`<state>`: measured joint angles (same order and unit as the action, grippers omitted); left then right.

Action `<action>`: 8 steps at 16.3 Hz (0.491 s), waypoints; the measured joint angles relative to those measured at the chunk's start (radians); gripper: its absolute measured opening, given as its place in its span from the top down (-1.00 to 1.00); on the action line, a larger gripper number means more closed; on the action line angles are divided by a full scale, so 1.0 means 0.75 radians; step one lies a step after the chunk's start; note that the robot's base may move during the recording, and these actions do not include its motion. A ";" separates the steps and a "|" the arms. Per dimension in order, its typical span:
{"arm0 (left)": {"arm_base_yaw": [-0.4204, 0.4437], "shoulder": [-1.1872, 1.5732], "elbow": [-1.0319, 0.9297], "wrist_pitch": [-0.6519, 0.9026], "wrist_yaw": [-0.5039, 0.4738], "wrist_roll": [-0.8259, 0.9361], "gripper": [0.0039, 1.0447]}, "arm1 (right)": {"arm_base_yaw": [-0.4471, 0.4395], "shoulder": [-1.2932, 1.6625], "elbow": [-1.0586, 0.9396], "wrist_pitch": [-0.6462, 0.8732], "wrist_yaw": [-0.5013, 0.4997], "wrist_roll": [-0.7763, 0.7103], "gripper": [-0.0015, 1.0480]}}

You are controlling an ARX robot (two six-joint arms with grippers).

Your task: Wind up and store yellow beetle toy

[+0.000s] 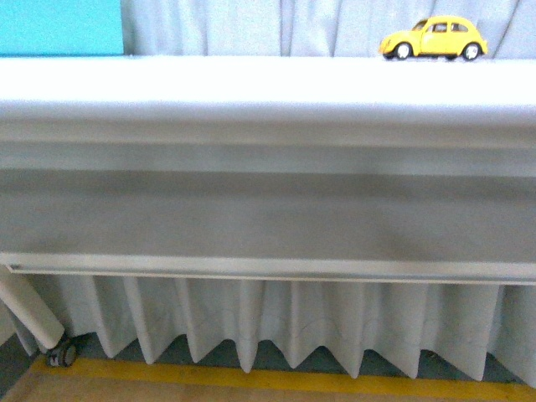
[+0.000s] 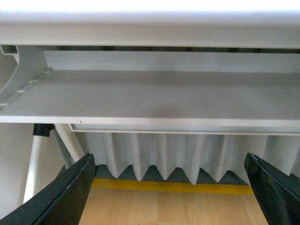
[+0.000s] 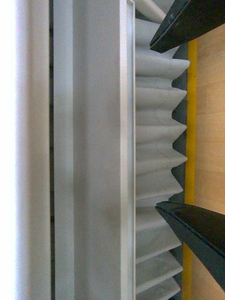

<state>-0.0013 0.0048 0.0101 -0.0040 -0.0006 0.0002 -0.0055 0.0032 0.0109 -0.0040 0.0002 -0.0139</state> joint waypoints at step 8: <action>0.000 0.000 0.000 0.001 0.000 0.000 -0.88 | 0.000 0.001 0.000 -0.001 0.001 0.000 -0.87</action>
<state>-0.0013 0.0048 0.0101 -0.0036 -0.0006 0.0002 -0.0055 0.0036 0.0109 -0.0044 0.0006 -0.0139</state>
